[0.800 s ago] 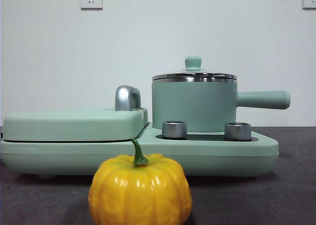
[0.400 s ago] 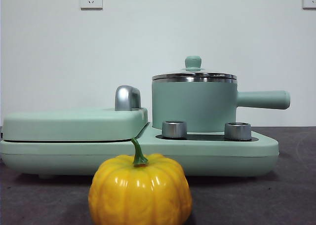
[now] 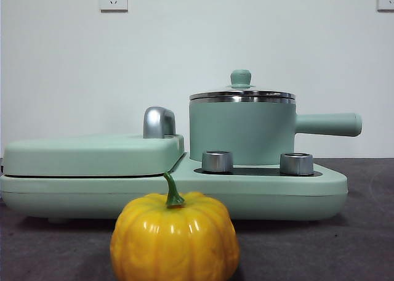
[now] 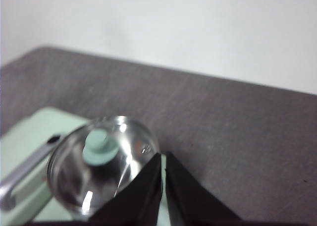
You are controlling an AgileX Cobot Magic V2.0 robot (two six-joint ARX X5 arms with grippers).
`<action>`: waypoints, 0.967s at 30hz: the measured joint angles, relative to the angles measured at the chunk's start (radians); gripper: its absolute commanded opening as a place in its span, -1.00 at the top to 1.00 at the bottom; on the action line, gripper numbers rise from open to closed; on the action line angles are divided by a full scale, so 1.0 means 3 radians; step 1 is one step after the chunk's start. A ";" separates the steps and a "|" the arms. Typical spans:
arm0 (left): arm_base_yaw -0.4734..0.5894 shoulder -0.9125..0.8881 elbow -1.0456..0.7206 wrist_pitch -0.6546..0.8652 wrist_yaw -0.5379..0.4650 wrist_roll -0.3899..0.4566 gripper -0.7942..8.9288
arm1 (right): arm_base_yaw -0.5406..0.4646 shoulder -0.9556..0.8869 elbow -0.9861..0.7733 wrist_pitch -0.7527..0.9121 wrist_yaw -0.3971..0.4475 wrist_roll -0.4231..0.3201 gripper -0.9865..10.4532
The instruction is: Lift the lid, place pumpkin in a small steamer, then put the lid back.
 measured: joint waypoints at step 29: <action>-0.0928 0.0251 0.0028 0.0064 0.0014 0.0757 0.18 | 0.0857 0.0081 0.0029 -0.0537 0.0446 -0.1055 0.23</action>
